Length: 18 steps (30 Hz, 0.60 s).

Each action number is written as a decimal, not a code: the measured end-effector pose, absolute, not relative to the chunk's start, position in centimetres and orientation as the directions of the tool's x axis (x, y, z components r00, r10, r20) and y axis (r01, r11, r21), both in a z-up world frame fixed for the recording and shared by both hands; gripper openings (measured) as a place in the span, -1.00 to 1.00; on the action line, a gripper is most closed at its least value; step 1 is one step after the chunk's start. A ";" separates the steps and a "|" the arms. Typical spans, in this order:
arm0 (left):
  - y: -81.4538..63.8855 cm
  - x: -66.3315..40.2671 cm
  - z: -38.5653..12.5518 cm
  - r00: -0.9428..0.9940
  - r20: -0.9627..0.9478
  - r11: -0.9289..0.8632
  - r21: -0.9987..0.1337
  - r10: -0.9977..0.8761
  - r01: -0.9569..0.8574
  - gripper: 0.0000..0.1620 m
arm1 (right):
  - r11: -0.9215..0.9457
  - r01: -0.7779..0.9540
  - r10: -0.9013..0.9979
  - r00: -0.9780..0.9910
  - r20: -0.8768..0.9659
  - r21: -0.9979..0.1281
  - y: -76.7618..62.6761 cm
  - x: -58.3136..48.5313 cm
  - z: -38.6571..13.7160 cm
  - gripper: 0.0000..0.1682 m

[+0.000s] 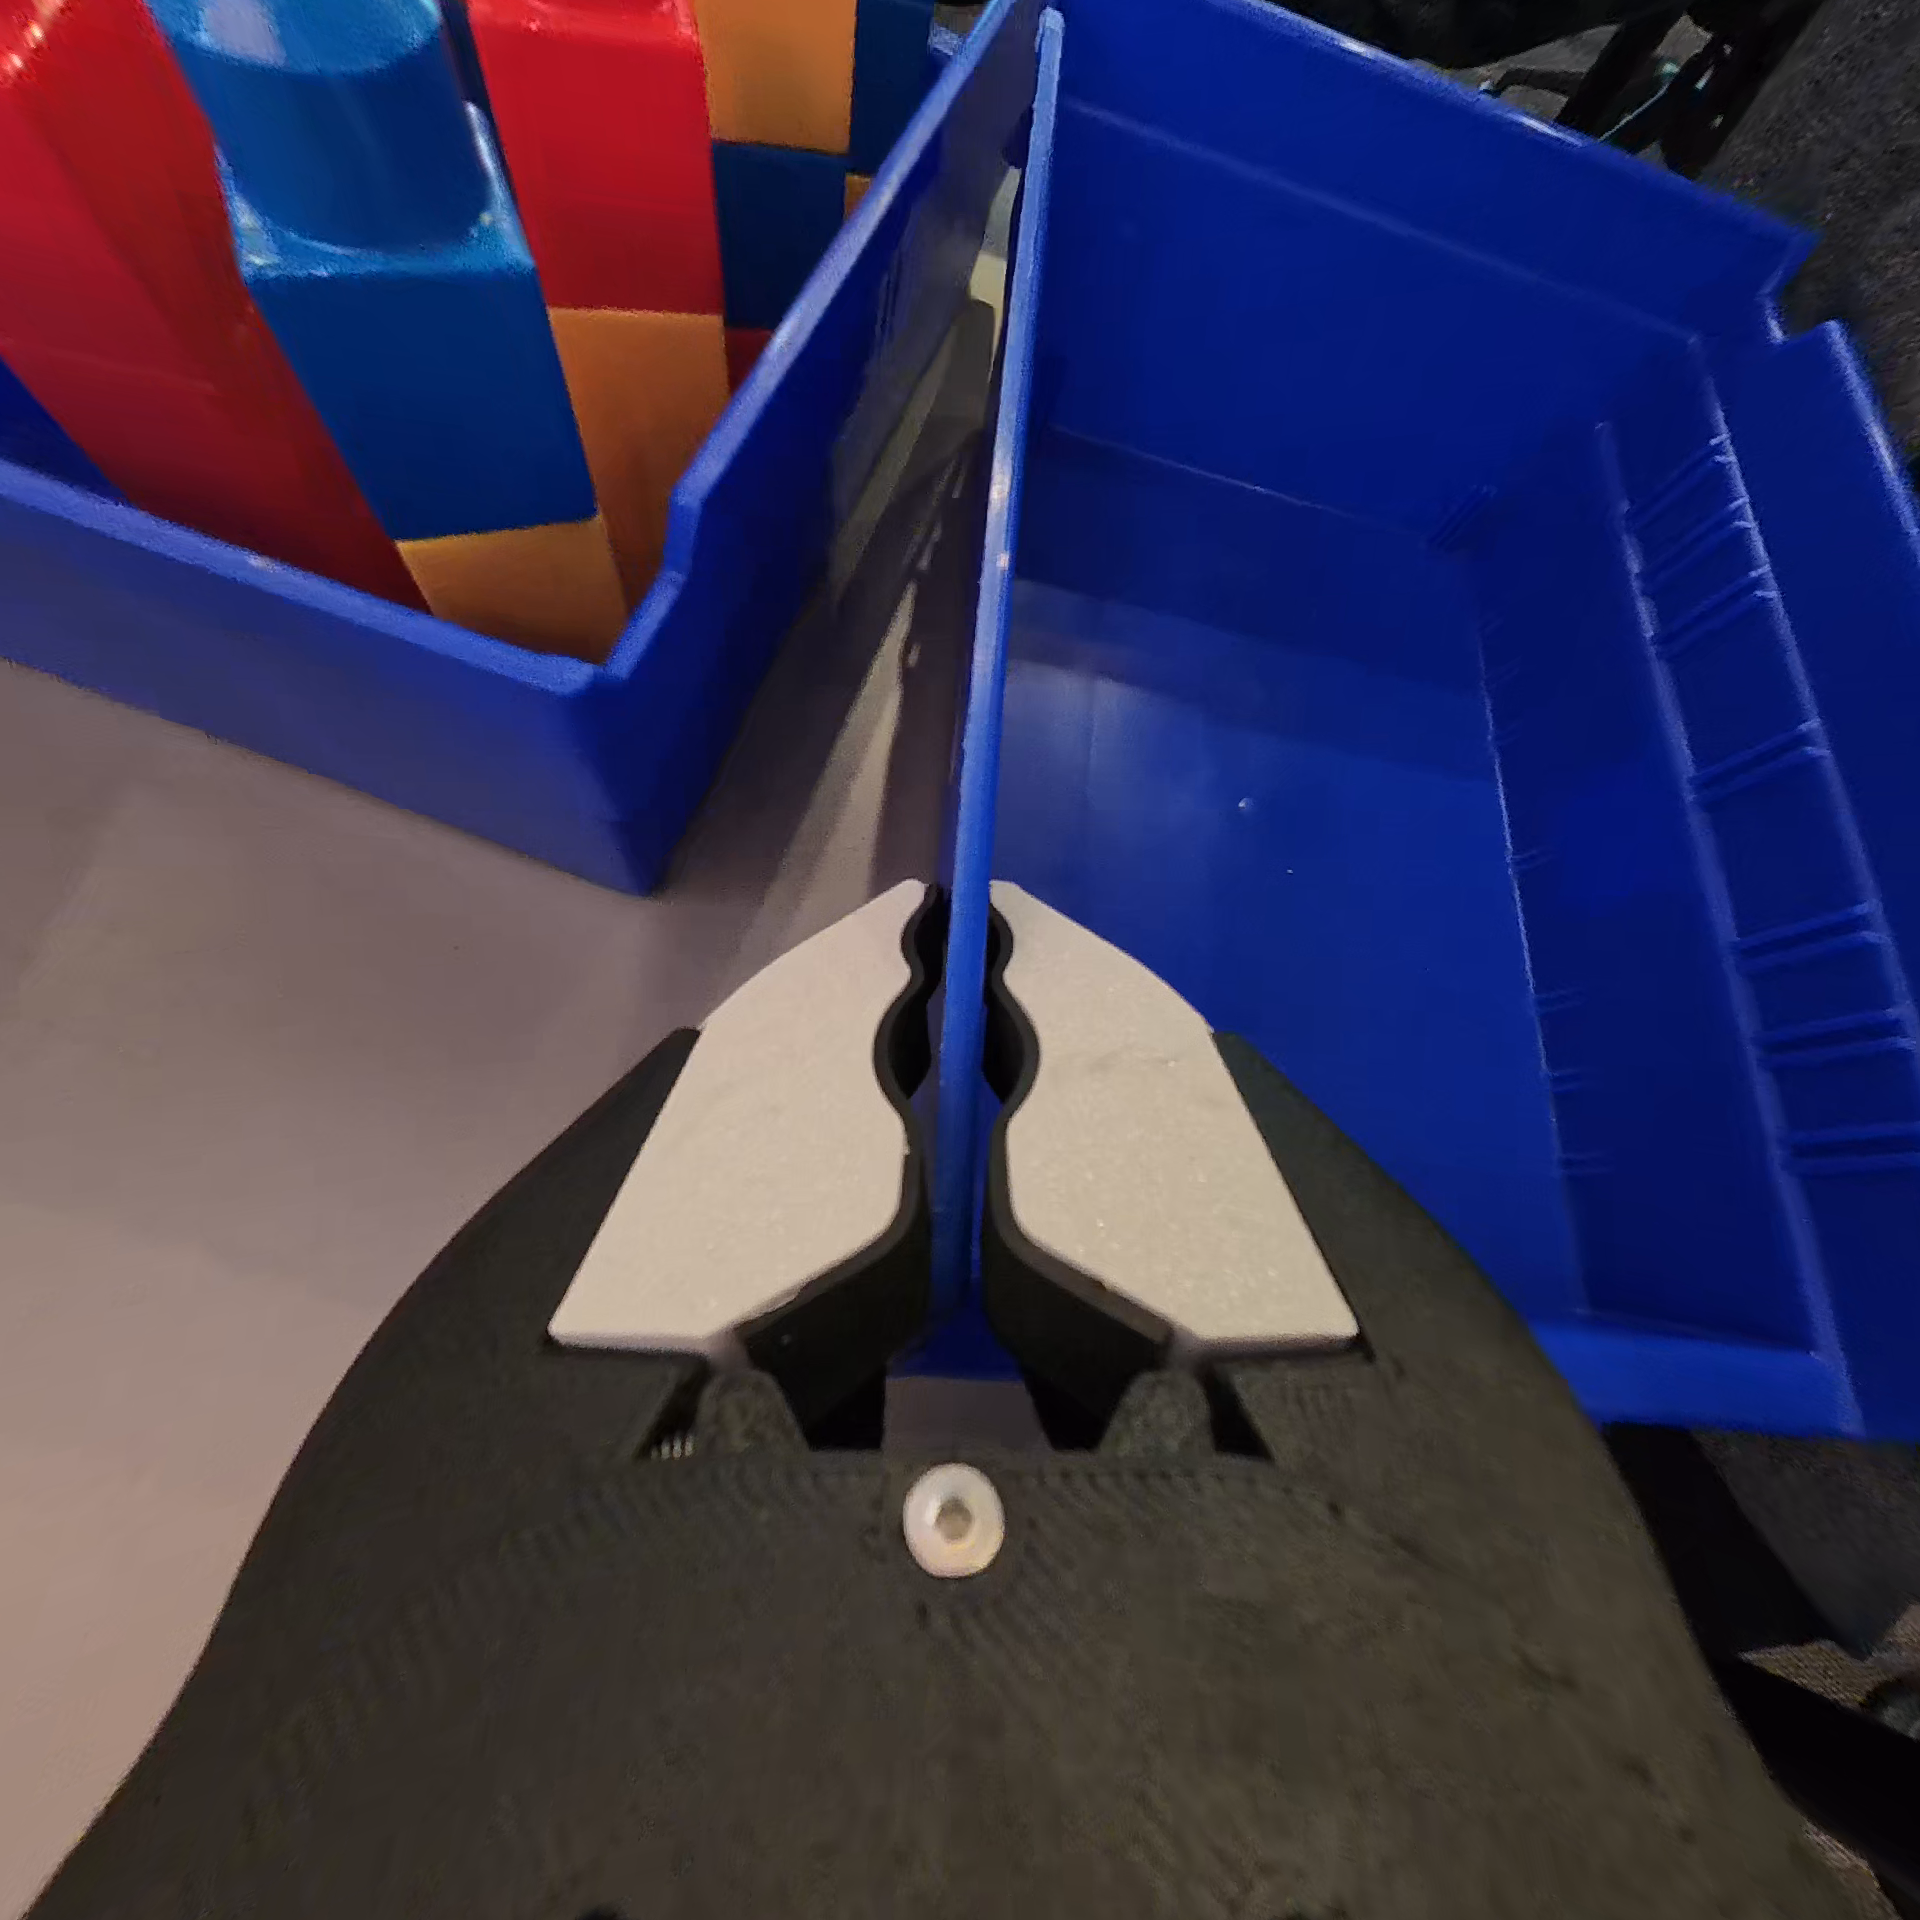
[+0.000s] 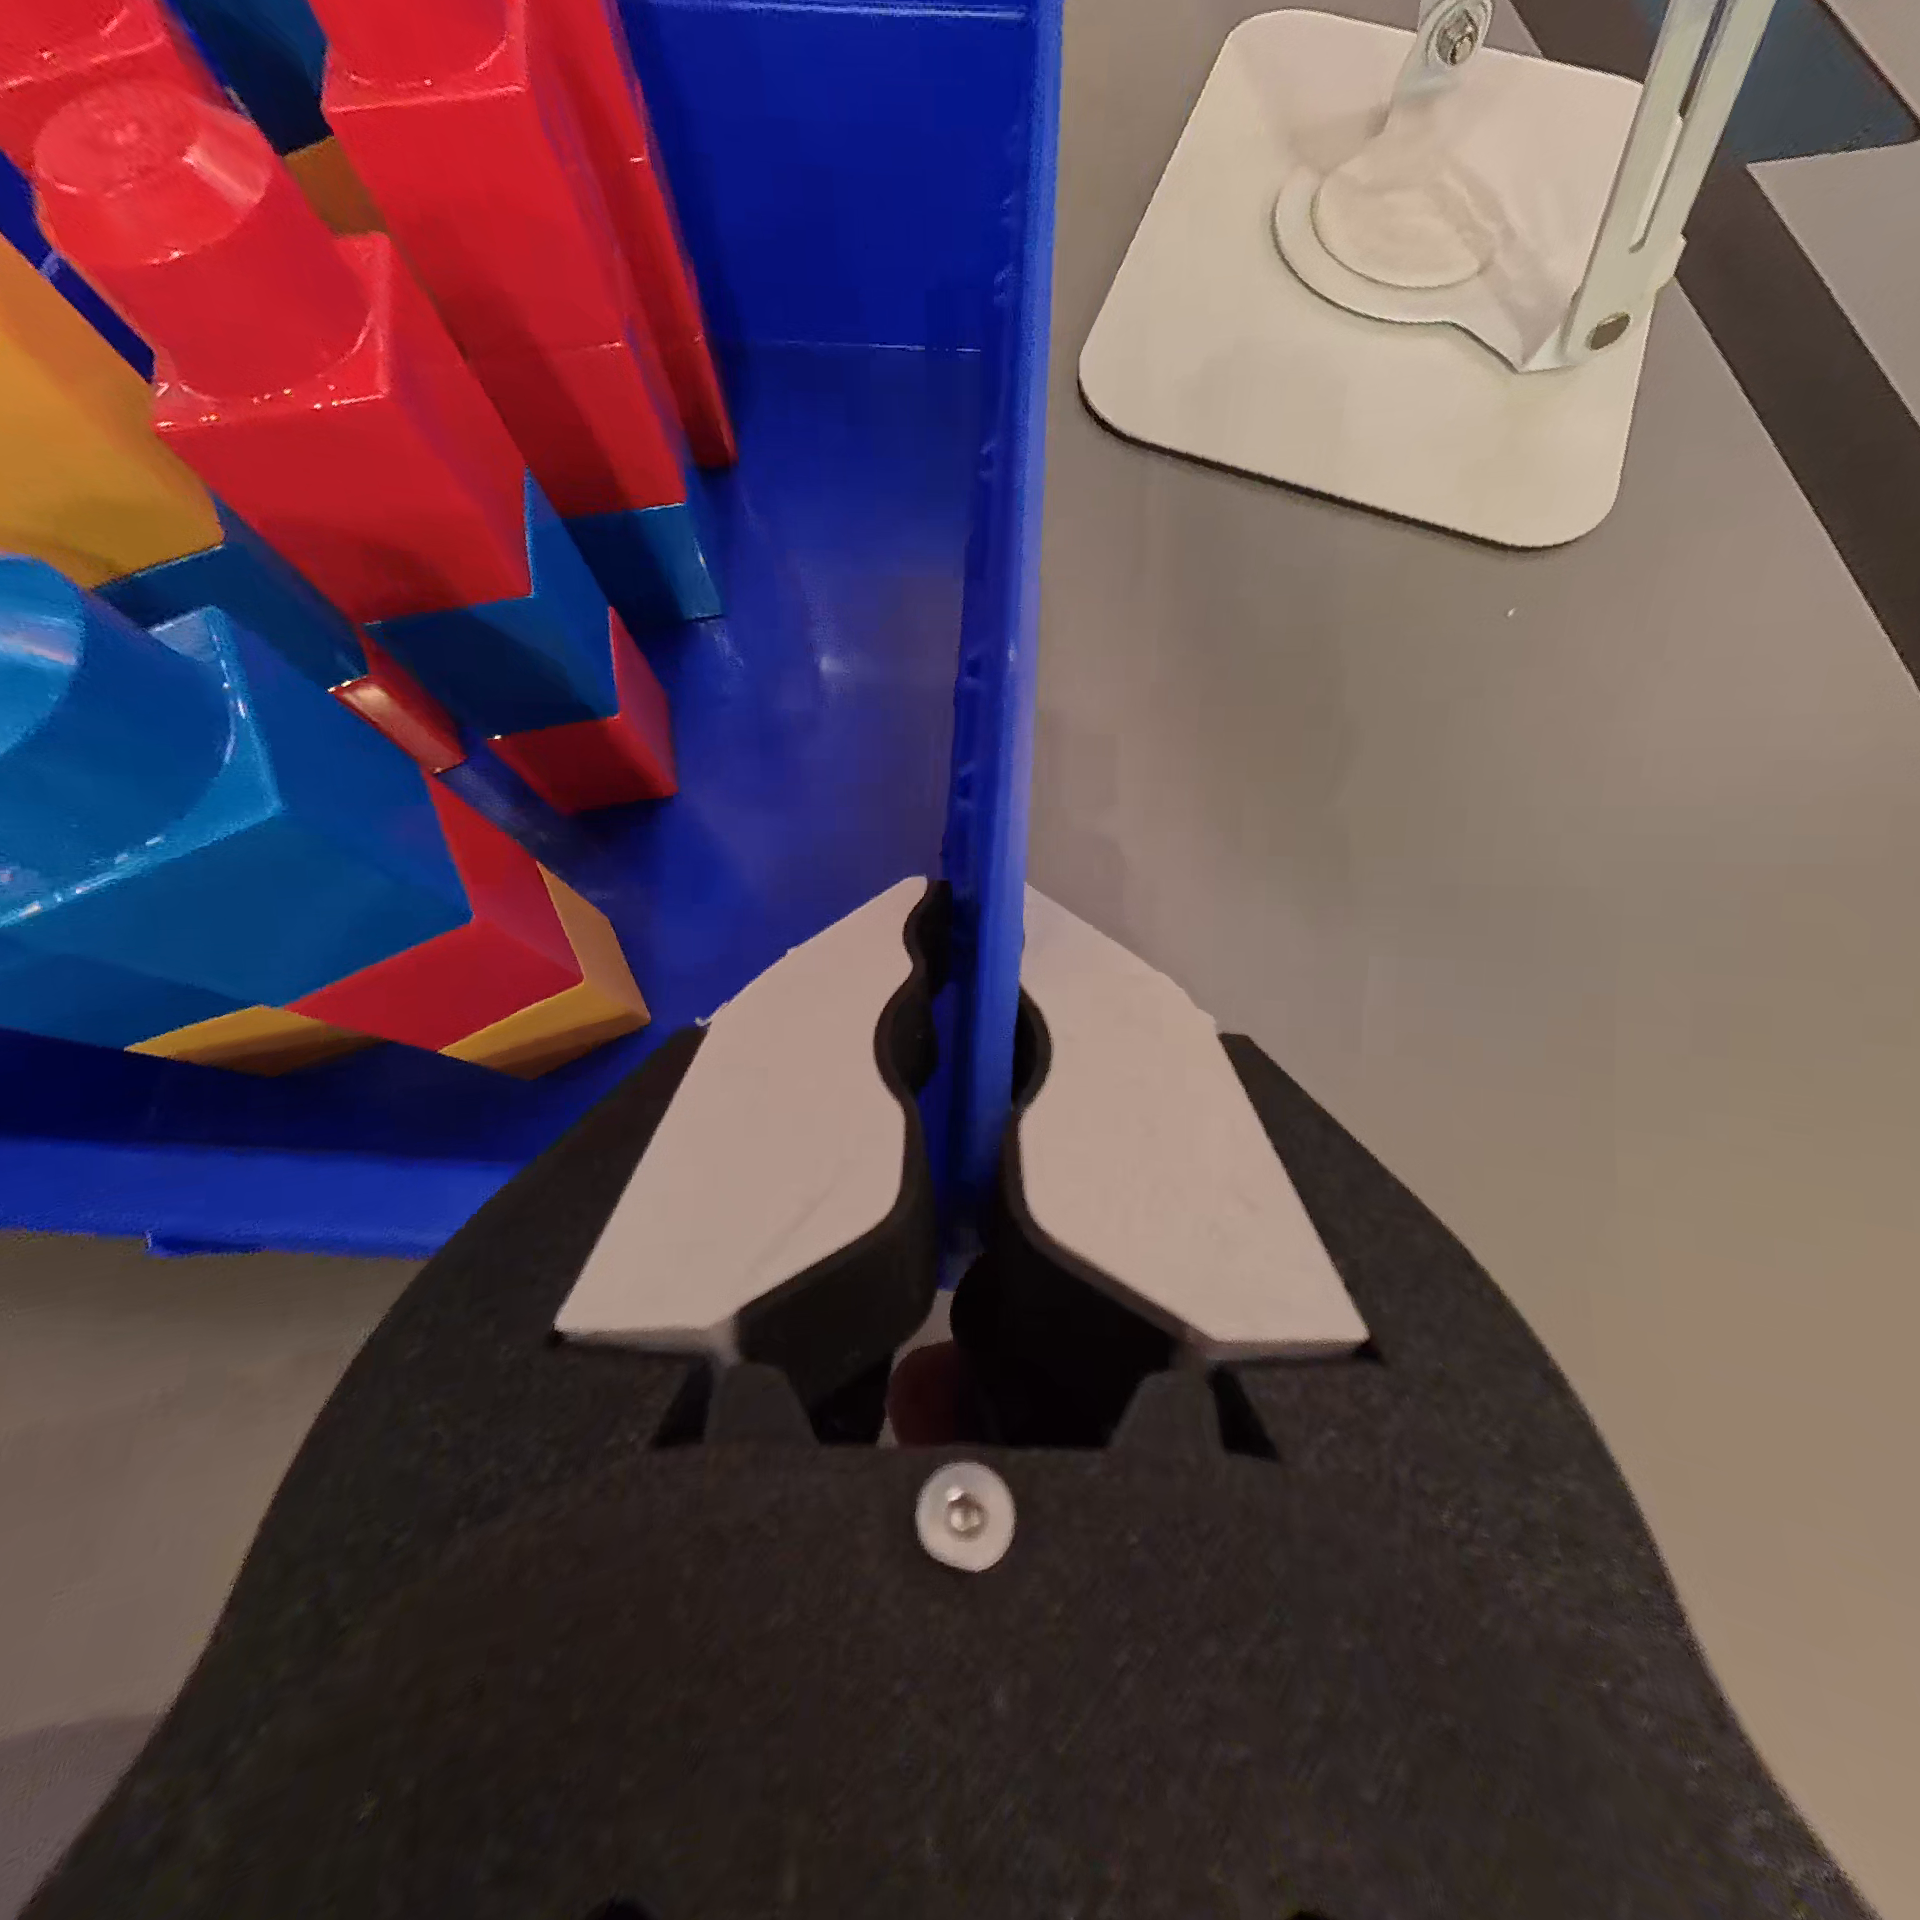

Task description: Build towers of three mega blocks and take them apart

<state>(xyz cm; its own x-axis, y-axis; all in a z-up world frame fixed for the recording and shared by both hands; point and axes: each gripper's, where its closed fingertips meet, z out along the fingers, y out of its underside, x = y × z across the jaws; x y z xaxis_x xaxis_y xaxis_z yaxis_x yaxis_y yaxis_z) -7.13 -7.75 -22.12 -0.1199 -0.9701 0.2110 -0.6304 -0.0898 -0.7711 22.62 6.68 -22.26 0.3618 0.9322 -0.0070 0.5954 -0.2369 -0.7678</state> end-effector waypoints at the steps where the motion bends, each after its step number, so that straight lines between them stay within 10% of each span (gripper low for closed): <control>1: -7.8 -7.1 -22.1 -0.114 0.210 -0.093 -0.771 -0.971 -0.630 -0.93 | -0.236 0.598 0.934 0.357 -0.009 -0.766 6.9 22.3 -22.3 -0.93; 18: -6.2 -7.0 -23.4 0.054 0.246 -0.226 -0.757 -0.968 -0.613 -0.69 | -0.249 0.597 0.946 0.320 -0.058 -0.762 10.6 15.2 -22.3 -0.93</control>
<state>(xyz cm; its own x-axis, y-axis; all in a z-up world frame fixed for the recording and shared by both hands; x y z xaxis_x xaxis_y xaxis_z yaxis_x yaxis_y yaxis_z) -7.03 -6.23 -23.42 0.0540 -0.9678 0.2457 -0.6125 -0.2265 -0.7573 15.20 10.59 -22.30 0.3199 0.9457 -0.0581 0.5973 -0.2489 -0.7624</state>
